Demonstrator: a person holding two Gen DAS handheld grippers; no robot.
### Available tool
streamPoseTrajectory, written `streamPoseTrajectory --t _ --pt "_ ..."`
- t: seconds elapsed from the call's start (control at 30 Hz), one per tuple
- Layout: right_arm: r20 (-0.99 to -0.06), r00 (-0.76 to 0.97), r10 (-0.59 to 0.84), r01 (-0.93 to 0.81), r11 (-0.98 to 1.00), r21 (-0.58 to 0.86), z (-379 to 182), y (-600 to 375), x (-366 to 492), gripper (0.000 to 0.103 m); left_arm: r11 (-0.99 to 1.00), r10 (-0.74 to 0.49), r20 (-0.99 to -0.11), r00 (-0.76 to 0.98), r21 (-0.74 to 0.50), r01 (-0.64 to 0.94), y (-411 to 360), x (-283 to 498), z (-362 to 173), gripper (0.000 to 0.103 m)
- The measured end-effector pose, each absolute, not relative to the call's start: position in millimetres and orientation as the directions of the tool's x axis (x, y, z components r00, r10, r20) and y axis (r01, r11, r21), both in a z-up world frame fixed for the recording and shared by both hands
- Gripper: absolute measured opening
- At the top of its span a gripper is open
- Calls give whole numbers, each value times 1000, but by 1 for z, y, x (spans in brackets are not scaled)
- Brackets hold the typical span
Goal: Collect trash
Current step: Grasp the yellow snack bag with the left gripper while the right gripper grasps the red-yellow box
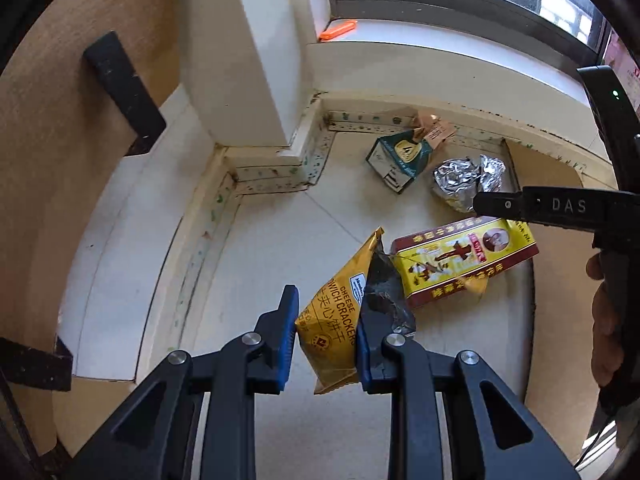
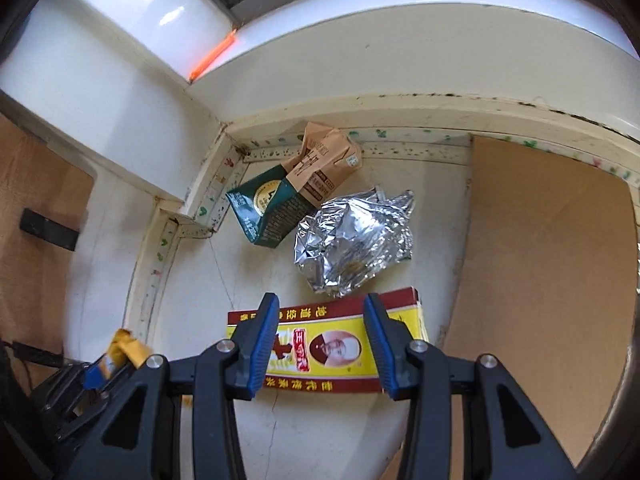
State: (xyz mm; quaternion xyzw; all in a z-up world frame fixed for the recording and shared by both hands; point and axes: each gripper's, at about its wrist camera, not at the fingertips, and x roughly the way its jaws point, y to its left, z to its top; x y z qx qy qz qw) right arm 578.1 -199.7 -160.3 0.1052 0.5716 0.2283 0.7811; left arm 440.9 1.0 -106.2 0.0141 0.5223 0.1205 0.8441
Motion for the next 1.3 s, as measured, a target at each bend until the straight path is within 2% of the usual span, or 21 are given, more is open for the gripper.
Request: streamPoseTrajectory --t 0.13,0.47,0.63,0.7,0.77,0.83,0.93,1.13,1.3 --pt "-855 269 442 -323 878 352 -161 -187 581 44 959 261 -872 413 185 -214 10 427 -109 23" --pt "-917 187 352 -432 868 245 -173 -164 586 49 959 232 -894 384 143 -246 22 417 -119 23" --pt "-916 114 384 -454 840 296 -175 -161 577 50 960 219 -900 377 129 -249 21 414 -122 23" --pt "-918 94 384 -482 825 295 -175 -159 568 55 959 217 -901 376 126 -253 22 412 -122 23" --pt "-924 69 375 -510 810 291 -177 -157 559 68 958 215 -902 375 120 -260 24 409 -122 23" --pt "-932 65 355 -544 796 265 -179 -156 548 75 956 211 -904 372 112 -270 27 407 -123 23" --pt "-945 92 315 -609 769 196 -181 -149 530 81 955 208 -908 363 108 -277 29 404 -126 23" --pt "-948 159 275 -612 781 124 -181 -144 515 80 958 199 -911 360 104 -266 27 401 -129 23" --pt "-945 205 254 -602 794 83 -178 -142 504 73 964 184 -911 370 94 -249 24 394 -125 23"
